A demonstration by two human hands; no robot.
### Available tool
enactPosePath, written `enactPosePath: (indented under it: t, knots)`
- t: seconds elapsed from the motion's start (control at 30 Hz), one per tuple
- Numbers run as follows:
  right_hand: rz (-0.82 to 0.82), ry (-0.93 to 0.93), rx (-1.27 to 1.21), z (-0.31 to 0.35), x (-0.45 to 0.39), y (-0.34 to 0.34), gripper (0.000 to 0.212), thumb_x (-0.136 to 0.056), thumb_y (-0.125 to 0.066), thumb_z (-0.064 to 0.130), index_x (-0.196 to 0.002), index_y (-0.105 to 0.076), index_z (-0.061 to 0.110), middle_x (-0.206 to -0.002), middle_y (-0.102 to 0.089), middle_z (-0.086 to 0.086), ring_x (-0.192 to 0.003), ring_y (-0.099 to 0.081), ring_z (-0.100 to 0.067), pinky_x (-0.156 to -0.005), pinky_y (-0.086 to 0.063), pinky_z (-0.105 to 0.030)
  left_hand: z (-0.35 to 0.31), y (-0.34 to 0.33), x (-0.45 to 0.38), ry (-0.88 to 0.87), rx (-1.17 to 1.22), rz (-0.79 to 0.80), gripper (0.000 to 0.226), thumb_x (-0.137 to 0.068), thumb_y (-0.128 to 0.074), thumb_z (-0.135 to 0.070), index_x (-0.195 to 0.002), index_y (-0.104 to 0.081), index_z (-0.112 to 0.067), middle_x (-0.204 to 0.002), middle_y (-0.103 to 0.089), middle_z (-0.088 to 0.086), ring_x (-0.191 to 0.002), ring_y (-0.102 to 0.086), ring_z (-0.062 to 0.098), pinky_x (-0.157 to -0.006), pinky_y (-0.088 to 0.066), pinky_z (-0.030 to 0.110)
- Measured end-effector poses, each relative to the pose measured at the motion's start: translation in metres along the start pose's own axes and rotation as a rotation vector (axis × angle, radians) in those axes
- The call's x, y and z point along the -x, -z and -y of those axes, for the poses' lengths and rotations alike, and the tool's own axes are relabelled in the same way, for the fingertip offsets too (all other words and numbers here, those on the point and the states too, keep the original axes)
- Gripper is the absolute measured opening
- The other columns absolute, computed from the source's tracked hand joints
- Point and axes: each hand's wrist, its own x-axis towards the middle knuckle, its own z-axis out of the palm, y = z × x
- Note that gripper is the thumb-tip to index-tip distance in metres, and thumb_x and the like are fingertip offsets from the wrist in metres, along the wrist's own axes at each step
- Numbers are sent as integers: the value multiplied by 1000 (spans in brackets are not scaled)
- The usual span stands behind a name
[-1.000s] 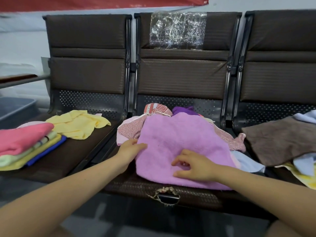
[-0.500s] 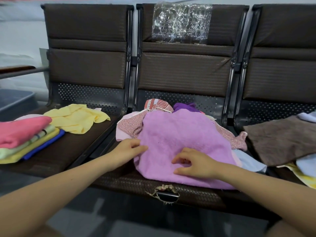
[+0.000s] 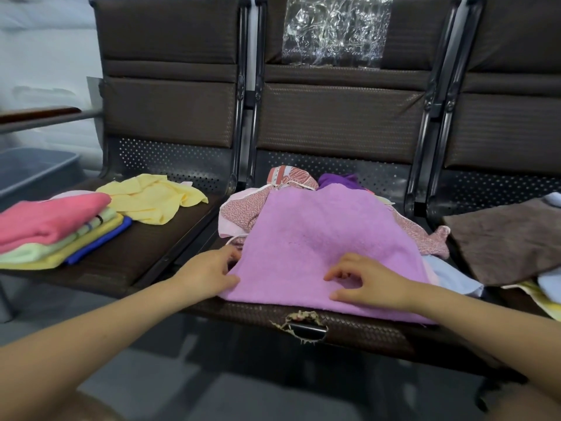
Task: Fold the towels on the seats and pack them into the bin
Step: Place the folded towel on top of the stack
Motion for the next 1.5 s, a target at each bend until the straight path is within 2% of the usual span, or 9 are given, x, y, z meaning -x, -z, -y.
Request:
enactPosePath:
  t: [0.13, 0.27, 0.4, 0.6, 0.83, 1.07, 1.2, 1.37, 1.5]
  knots:
    - [-19, 94, 29, 4, 19, 0, 60, -70, -63, 73, -111, -64, 30, -105, -52, 15, -103, -44, 2, -91, -34, -11, -9, -6, -1, -115, -135, -131, 53, -79, -62, -23, -130, -47, -25, -115, -47, -2, -109, -50, 18, -86, -47, 35]
    - [-30, 174, 175, 10, 36, -2, 41, -81, -58, 60, -105, -65, 28, -103, -55, 11, -96, -50, -5, -86, -45, -24, -32, -14, 3, -367, -61, -124, 29, -80, -53, -42, -105, -60, -29, -95, -47, -9, -93, -48, 10, -82, -46, 37]
    - [-129, 162, 243, 12, 42, -7, 23, -89, -47, 40, -95, -64, 25, -91, -62, 9, -84, -55, -8, -71, -50, -29, -62, -37, 4, -563, -121, 10, 53, -75, -39, -71, -103, -59, -31, -96, -51, -10, -93, -49, 8, -82, -44, 32]
    - [-220, 79, 200, 11, 47, -6, 22, -89, -48, 44, -92, -59, 25, -82, -50, 16, -75, -39, 4, -67, -43, -25, -79, -48, -6, -837, -187, 2, 33, -82, -52, -50, -99, -54, -21, -97, -53, -3, -88, -49, 17, -73, -46, 38]
    - [-225, -22, 70, 5, 47, -3, 16, -94, -56, 31, -86, -59, 17, -76, -58, 10, -72, -49, -11, -69, -44, -27, -84, -53, -22, -774, -16, 70, 34, -83, -45, -51, -97, -55, -22, -90, -49, -10, -85, -45, 8, -76, -44, 31]
    - [-123, -16, 139, 4, 41, -2, 26, -88, -54, 45, -91, -56, 20, -84, -56, 7, -76, -49, -9, -72, -42, -30, -90, -59, -34, -641, 23, -27, 54, -84, -14, -60, -87, -50, -20, -84, -59, -3, -80, -54, 15, -73, -42, 34]
    - [-35, -137, 171, -7, 35, 10, 32, -94, -54, 39, -85, -61, 9, -84, -57, -2, -79, -48, -15, -77, -40, -33, -87, -52, -45, -631, 57, -45, 48, -83, -16, -65, -83, -45, -26, -77, -59, -3, -74, -55, 16, -68, -42, 35]
    - [75, -225, 178, -24, 44, 51, 37, -96, -55, 34, -65, -46, 17, -57, -47, 9, -59, -43, -6, -60, -35, -17, -78, -15, -56, -655, -150, 9, 59, -70, -35, -85, -69, -47, -27, -63, -52, -7, -63, -48, 10, -58, -33, 27]
    - [47, -279, 118, -47, 57, 63, 34, -95, -57, 29, -65, -44, 18, -61, -41, 4, -60, -38, -4, -64, -37, -29, -56, 0, -58, -645, -199, 116, 52, -74, -45, -77, -62, -45, -26, -58, -46, -7, -56, -42, 7, -53, -27, 22]
